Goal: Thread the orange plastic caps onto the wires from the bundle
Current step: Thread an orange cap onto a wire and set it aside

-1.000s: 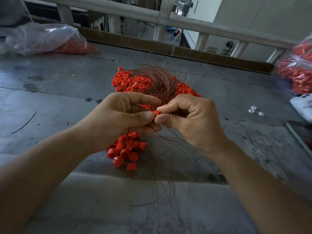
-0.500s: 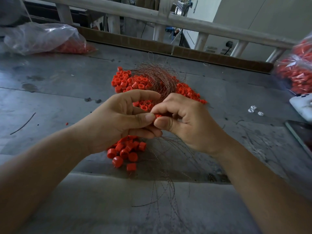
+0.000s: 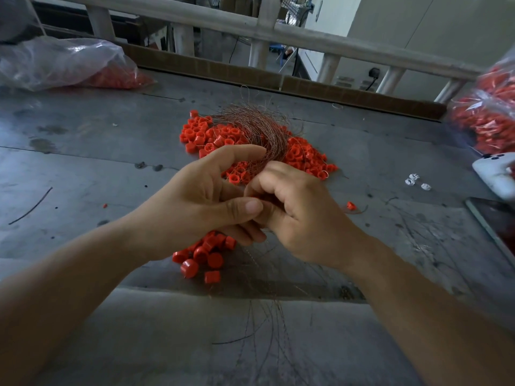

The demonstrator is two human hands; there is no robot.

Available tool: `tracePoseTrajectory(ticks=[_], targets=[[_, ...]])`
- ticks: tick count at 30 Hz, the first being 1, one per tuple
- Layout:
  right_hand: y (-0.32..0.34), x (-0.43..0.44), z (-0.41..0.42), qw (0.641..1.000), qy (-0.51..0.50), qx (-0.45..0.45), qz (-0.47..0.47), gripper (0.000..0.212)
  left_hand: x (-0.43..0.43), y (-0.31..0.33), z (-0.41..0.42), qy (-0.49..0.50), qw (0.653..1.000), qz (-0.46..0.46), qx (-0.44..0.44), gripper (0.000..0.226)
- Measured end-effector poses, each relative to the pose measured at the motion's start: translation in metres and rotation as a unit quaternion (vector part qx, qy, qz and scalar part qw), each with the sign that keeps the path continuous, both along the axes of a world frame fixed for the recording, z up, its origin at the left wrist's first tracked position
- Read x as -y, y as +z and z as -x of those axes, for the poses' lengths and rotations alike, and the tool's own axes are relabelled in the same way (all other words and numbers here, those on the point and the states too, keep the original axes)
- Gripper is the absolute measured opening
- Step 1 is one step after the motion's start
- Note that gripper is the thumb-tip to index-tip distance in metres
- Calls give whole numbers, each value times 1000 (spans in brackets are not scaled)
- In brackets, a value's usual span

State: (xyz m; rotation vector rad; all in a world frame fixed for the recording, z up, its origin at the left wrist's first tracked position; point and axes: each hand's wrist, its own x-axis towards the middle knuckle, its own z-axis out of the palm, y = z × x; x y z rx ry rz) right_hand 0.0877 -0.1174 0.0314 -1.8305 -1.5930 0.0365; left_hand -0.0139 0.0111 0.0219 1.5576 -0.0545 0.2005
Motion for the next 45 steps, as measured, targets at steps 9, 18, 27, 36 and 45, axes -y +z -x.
tracePoseTrajectory(ticks=[9, 18, 27, 36, 45], targets=[[1, 2, -3, 998, 7, -67, -7, 6, -2, 2, 0, 4, 999, 44, -10, 57], [6, 2, -4, 968, 23, -249, -30, 24, -12, 12, 0, 21, 987, 157, 30, 33], [13, 7, -10, 957, 26, -288, -19, 14, -20, 14, 3, 24, 979, 188, 70, 38], [19, 15, -27, 988, -25, -141, 59, 13, -28, 17, 4, 159, 987, 3, 16, 29], [18, 14, -28, 997, -42, -14, 57, 15, -32, 16, 1, 224, 967, -103, -57, 28]])
